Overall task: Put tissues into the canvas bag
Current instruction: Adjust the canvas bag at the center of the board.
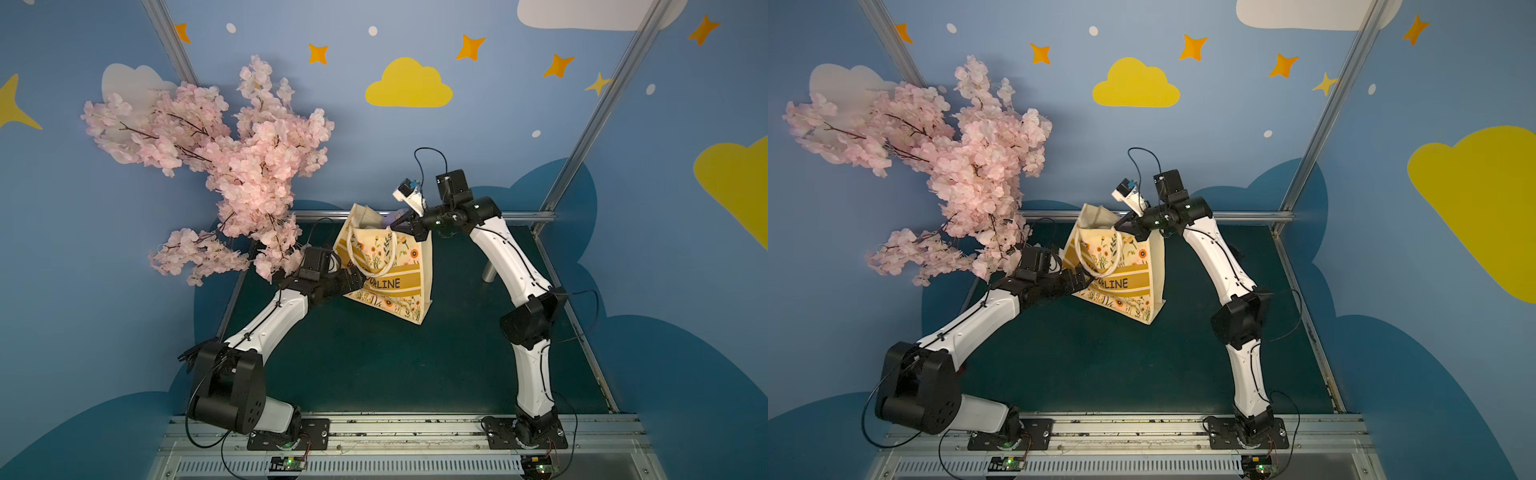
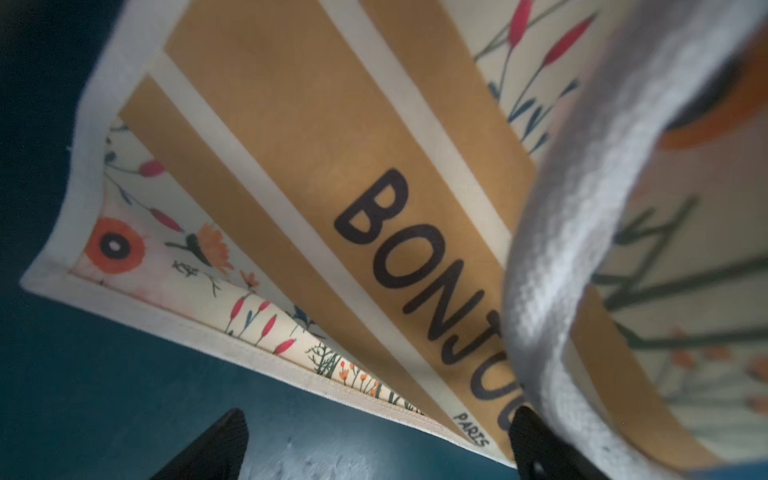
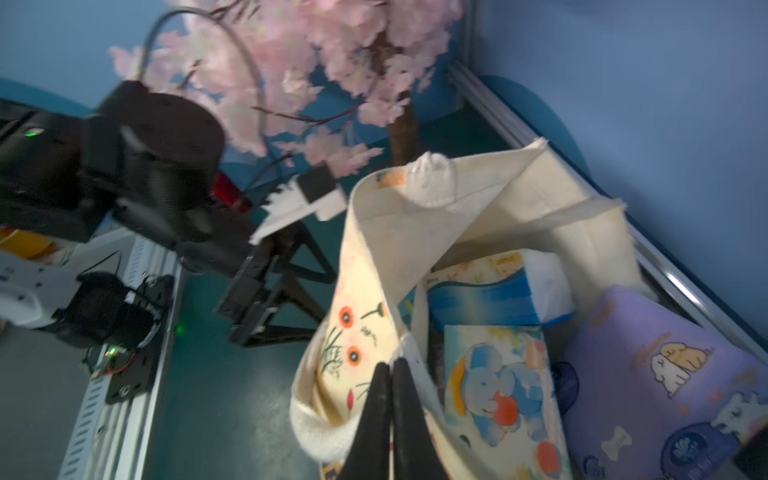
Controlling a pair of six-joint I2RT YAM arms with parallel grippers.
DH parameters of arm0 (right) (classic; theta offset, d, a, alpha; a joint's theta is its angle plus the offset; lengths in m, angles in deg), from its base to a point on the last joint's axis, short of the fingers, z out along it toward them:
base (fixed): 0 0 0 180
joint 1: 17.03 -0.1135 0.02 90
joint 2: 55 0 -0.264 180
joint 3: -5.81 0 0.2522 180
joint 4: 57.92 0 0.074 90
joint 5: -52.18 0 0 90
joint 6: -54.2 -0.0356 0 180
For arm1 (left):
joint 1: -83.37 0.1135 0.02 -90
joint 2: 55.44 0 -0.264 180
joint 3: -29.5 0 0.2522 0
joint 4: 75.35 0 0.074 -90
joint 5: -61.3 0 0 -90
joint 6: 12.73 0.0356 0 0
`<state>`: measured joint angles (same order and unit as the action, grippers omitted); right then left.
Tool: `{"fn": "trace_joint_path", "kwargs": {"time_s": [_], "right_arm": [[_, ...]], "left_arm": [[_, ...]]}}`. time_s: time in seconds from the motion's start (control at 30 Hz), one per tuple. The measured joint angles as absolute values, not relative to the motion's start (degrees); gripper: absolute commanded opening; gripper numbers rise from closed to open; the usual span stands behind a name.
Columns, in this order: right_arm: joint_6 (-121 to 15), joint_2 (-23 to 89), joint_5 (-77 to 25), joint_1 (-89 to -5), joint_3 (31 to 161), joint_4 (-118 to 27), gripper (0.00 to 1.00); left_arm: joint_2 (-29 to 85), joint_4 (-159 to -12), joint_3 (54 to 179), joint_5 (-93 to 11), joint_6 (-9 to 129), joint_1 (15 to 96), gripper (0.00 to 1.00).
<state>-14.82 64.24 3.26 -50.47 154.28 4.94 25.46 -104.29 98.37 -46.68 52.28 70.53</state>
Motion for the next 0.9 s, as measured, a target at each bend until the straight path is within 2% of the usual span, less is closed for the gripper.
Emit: {"fn": "trace_joint_path", "kwargs": {"time_s": [0.17,0.43,0.67,0.9], "right_arm": [[-13.07,53.11,-6.11,-62.60,139.79,5.60,0.00],[-17.03,43.63,-24.06,-79.14,119.20,-0.74,0.00],[-24.62,45.44,-31.10,-86.84,117.30,-4.04,0.00],[-29.03,48.37,-36.10,-88.96,117.41,-4.56,0.00]], "left_arm": [[18.14,-104.47,90.61,-43.58,51.41,70.97,1.00],[-0.61,-104.91,76.43,-37.54,46.55,70.90,0.99],[-17.64,-108.32,68.58,-29.41,42.16,70.88,0.99],[-19.45,-116.18,75.16,-24.91,39.41,70.88,1.00]]}}
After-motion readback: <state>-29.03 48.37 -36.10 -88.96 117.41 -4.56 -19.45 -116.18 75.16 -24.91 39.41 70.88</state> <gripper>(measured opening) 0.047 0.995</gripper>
